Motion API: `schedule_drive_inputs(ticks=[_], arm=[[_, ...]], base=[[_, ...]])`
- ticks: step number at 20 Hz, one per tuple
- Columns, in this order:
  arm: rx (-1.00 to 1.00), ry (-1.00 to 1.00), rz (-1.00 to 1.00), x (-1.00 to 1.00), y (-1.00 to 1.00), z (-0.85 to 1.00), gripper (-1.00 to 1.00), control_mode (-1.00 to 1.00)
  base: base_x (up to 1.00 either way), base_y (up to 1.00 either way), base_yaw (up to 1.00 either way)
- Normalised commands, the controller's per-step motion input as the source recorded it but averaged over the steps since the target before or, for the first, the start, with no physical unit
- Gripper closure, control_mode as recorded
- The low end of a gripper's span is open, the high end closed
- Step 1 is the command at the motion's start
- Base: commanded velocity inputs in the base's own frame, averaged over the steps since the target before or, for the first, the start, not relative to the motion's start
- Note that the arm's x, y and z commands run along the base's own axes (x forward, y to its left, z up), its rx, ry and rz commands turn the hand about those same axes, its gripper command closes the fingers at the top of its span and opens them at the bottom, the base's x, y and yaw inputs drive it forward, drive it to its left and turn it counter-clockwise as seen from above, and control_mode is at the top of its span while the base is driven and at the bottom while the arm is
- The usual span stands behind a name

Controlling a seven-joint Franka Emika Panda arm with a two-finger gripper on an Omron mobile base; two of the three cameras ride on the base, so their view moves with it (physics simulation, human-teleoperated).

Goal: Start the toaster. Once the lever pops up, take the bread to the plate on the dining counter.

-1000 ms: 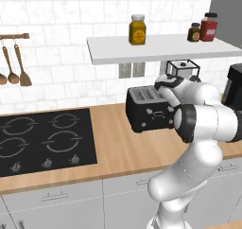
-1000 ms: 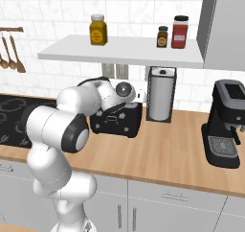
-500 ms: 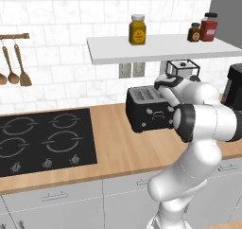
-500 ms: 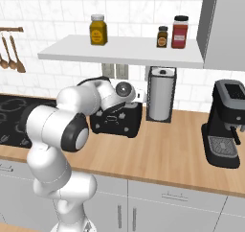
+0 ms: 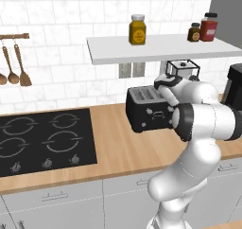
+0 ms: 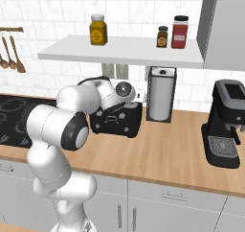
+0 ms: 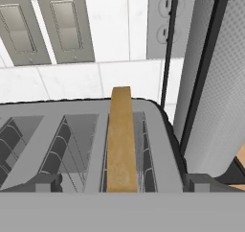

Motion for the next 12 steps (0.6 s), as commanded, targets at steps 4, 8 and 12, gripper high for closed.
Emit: schedule_drive_inputs(ticks=[4,8,12], arm=[[0.0,0.0,0.0,0.0,0.0,0.0,-1.0,-1.0],[0.0,0.0,0.0,0.0,0.0,0.0,-1.0,-1.0],[0.0,0.0,0.0,0.0,0.0,0.0,1.0,-1.0]], base=[[0.0,0.0,0.0],[0.0,0.0,0.0],[0.0,0.0,0.0]])
